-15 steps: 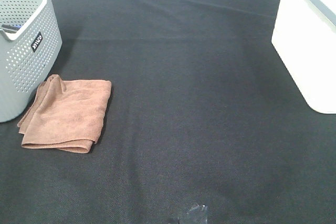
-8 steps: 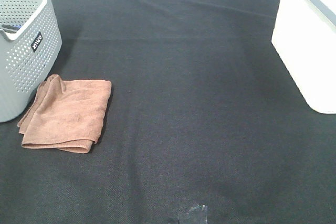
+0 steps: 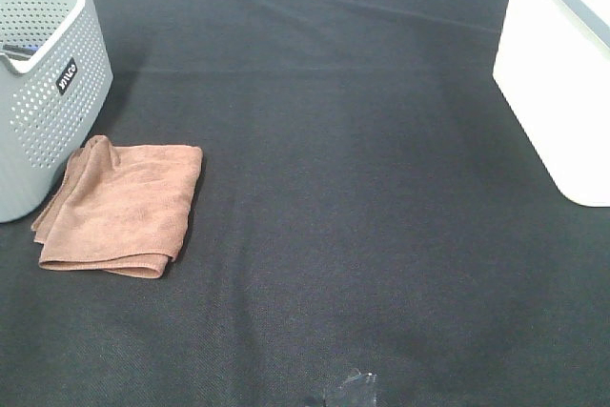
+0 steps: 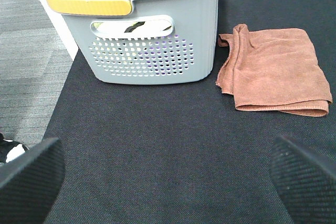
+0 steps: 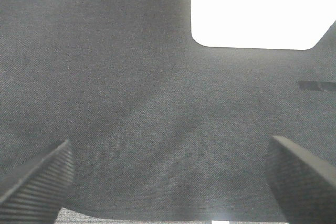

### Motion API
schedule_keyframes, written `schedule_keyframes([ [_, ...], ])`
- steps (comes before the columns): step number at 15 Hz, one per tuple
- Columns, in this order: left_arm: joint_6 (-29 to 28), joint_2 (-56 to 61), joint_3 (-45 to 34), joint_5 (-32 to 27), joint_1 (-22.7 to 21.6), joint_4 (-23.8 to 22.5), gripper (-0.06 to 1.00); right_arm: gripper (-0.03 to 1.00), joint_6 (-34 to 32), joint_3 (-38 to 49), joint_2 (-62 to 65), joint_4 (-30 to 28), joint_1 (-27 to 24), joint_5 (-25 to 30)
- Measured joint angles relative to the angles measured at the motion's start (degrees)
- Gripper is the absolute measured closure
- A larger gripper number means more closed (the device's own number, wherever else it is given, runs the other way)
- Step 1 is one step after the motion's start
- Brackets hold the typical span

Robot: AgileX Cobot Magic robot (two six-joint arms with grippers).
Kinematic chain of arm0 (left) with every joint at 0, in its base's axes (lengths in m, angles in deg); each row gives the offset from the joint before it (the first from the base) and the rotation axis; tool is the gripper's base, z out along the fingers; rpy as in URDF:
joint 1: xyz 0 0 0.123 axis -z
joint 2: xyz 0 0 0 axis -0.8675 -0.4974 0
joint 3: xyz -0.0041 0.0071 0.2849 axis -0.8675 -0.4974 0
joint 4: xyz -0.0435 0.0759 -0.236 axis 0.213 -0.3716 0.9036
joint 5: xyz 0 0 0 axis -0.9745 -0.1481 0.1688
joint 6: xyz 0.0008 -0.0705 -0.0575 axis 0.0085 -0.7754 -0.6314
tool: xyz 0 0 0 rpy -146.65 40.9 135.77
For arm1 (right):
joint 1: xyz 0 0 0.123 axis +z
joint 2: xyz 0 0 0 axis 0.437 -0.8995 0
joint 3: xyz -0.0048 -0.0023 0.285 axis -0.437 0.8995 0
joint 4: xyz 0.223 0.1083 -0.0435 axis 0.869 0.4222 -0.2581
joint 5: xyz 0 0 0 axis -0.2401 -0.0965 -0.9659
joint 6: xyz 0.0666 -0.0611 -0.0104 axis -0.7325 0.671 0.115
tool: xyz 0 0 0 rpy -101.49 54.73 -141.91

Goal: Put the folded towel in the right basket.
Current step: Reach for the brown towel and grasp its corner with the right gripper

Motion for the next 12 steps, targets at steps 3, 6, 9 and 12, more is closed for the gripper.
schedule_keyframes([
  [3, 0.0, 0.0, 0.0, 0.0, 0.0, 0.0, -0.04, 0.01, 0.0, 0.0, 0.0, 0.0, 0.0, 0.0],
  [6, 0.0, 0.0, 0.0, 0.0, 0.0, 0.0, -0.04, 0.01, 0.0, 0.0, 0.0, 0.0, 0.0, 0.0],
  [9, 0.0, 0.0, 0.0, 0.0, 0.0, 0.0, -0.04, 0.01, 0.0, 0.0, 0.0, 0.0, 0.0, 0.0],
  [12, 0.0, 0.0, 0.0, 0.0, 0.0, 0.0, -0.04, 0.01, 0.0, 0.0, 0.0, -0.1, 0.0, -0.1],
])
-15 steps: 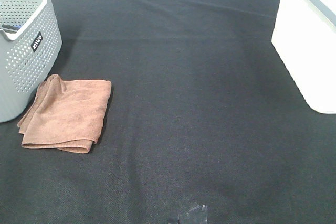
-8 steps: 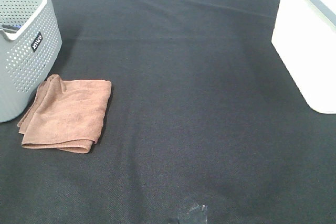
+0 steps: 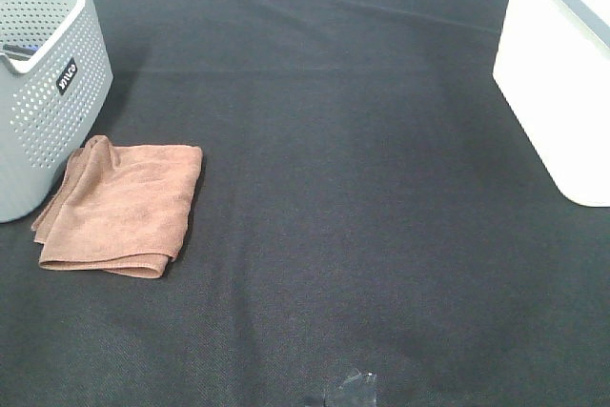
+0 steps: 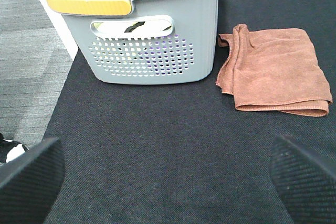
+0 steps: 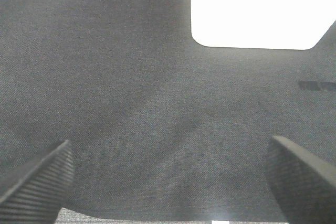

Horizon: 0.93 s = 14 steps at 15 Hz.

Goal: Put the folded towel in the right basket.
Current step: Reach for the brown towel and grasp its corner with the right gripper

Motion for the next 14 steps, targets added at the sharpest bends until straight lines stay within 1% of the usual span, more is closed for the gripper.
schedule_keyframes([
  [14, 0.0, 0.0, 0.0, 0.0, 0.0, 0.0, -0.04, 0.01, 0.0, 0.0, 0.0, -0.1, 0.0, 0.0],
])
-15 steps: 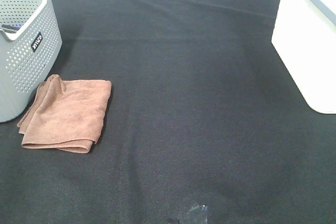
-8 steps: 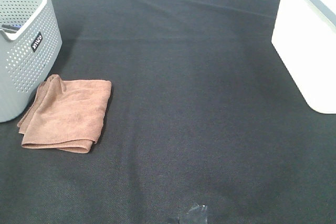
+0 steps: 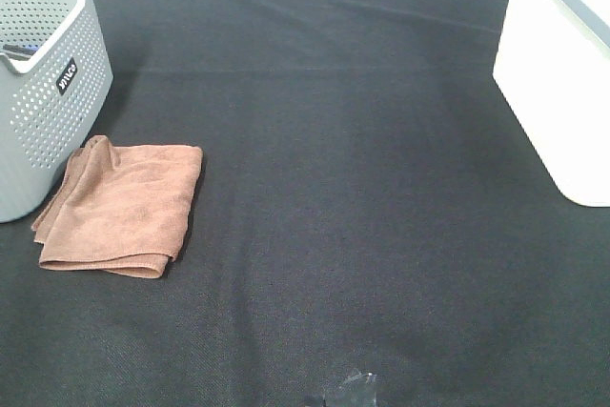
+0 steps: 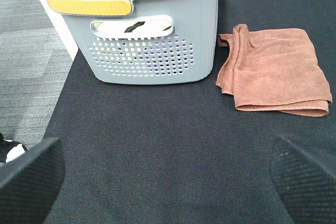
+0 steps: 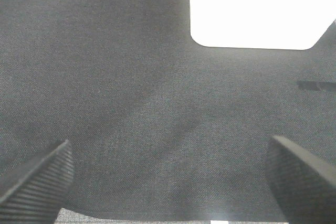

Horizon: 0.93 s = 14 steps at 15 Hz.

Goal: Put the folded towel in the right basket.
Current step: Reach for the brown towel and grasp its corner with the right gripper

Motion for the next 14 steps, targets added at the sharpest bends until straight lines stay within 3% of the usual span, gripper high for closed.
schedule_keyframes([
  [8, 0.0, 0.0, 0.0, 0.0, 0.0, 0.0, -0.04, 0.01, 0.0, 0.0, -1.0, 0.0, 0.0, 0.0],
  [11, 0.0, 0.0, 0.0, 0.0, 0.0, 0.0, -0.04, 0.01, 0.0, -4.1, -12.3, 1.9, 0.0, -0.1],
  [14, 0.0, 0.0, 0.0, 0.0, 0.0, 0.0, -0.04, 0.01, 0.0, -15.4, -30.4, 8.5, 0.0, 3.6],
])
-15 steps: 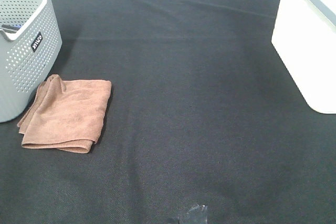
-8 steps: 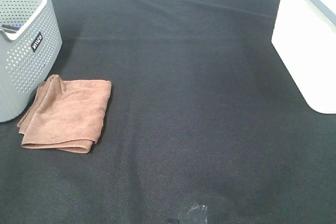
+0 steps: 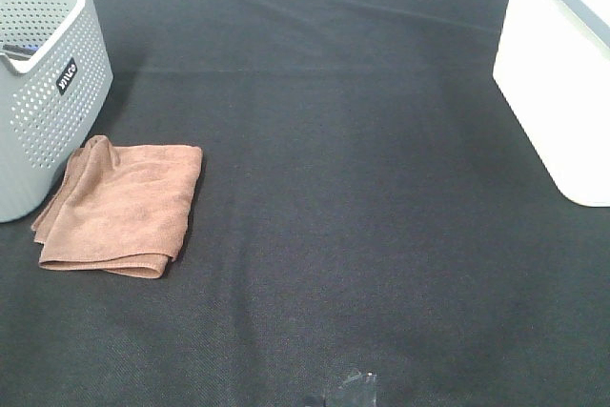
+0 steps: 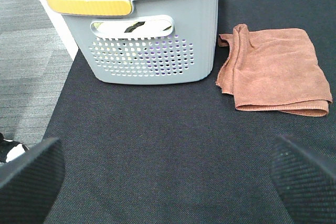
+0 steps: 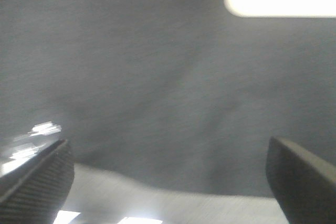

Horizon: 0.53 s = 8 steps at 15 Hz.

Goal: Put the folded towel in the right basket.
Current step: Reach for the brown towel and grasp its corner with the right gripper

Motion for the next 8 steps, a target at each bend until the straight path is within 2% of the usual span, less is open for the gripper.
schedule_keyframes([
  [2, 0.0, 0.0, 0.0, 0.0, 0.0, 0.0, -0.04, 0.01, 0.0, -9.4, -13.4, 5.6, 0.0, 2.8],
  [3, 0.0, 0.0, 0.0, 0.0, 0.0, 0.0, -0.04, 0.01, 0.0, -9.4, -13.4, 5.6, 0.0, 2.8],
  [4, 0.0, 0.0, 0.0, 0.0, 0.0, 0.0, -0.04, 0.01, 0.1, -14.0, -19.9, 8.7, 0.0, 2.8],
  [6, 0.0, 0.0, 0.0, 0.0, 0.0, 0.0, -0.04, 0.01, 1.0, -15.3, -22.5, 10.5, 0.0, 3.0],
  [8, 0.0, 0.0, 0.0, 0.0, 0.0, 0.0, -0.04, 0.01, 3.3, -17.1, -27.6, 16.4, 0.0, 3.0],
])
